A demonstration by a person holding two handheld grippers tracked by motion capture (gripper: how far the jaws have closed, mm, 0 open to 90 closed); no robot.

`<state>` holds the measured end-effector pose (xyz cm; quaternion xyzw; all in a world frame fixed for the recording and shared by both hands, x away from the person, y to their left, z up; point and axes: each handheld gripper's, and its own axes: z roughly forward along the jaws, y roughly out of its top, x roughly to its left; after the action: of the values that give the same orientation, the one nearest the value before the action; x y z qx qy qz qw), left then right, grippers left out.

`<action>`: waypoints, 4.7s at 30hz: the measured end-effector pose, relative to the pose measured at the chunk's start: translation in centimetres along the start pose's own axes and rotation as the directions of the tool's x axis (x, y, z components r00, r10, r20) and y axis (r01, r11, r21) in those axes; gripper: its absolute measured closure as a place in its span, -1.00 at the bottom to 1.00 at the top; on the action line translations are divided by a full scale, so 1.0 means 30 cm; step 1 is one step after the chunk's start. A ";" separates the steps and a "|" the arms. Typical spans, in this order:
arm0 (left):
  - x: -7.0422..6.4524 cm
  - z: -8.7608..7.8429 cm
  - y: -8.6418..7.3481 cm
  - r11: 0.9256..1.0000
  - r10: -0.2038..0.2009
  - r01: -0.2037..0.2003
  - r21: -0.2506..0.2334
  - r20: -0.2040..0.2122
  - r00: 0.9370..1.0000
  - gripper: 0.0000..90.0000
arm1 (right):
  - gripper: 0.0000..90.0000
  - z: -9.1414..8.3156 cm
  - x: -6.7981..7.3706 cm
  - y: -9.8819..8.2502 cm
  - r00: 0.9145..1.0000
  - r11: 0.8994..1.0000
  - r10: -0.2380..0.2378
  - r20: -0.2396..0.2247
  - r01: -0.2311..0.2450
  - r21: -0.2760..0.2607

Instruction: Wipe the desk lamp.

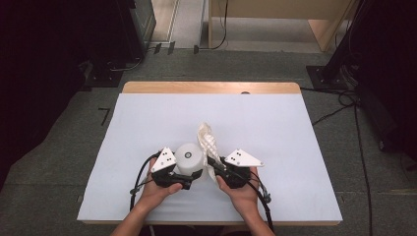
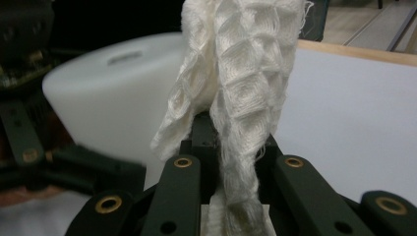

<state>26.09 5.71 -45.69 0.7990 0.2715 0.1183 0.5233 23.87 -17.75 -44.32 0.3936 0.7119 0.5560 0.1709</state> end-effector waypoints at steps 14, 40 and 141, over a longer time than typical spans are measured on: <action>0.036 -0.065 0.031 0.994 -0.052 0.050 -0.100 -0.018 0.998 -0.80 | 0.76 0.058 -0.001 -0.055 1.000 0.995 0.008 0.002 -0.008 0.095; -0.002 0.007 -0.009 1.000 0.016 -0.016 -0.014 -0.044 0.999 -0.80 | 0.76 0.029 -0.017 -0.027 0.997 0.996 0.082 -0.006 -0.082 0.031; 0.047 -0.023 0.030 0.995 -0.067 0.076 -0.060 0.140 0.988 -0.80 | 0.78 -0.015 -0.024 -0.008 0.991 0.994 0.108 -0.075 -0.109 -0.011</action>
<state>27.20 6.74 -44.73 0.7777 0.2592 0.0529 0.5703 23.94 -18.60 -44.55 0.4093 0.6911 0.5842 0.1169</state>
